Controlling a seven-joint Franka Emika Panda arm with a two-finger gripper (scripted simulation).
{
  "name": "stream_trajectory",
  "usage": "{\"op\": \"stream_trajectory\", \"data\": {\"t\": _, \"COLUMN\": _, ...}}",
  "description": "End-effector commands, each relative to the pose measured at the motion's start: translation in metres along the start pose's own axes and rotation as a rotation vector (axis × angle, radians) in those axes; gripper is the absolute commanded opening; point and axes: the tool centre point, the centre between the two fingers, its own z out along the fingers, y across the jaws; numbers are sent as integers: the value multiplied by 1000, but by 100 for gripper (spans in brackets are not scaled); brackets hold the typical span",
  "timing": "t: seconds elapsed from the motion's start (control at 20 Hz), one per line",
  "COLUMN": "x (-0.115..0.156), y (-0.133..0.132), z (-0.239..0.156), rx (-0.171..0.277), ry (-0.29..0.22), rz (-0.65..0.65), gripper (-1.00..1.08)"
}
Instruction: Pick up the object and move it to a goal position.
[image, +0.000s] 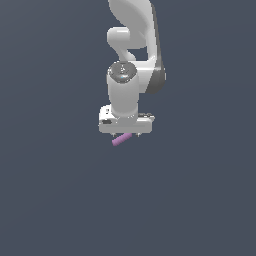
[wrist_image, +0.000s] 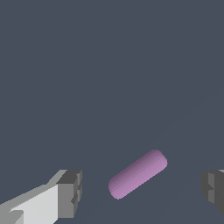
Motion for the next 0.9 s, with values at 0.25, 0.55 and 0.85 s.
{"op": "stream_trajectory", "data": {"t": 0.25, "x": 3, "y": 19, "z": -5, "rx": -16, "ry": 14, "rz": 19, "gripper": 100}}
{"op": "stream_trajectory", "data": {"t": 0.55, "x": 5, "y": 36, "z": -9, "rx": -30, "ry": 26, "rz": 33, "gripper": 100}}
{"op": "stream_trajectory", "data": {"t": 0.85, "x": 3, "y": 34, "z": -5, "rx": -27, "ry": 26, "rz": 62, "gripper": 100}}
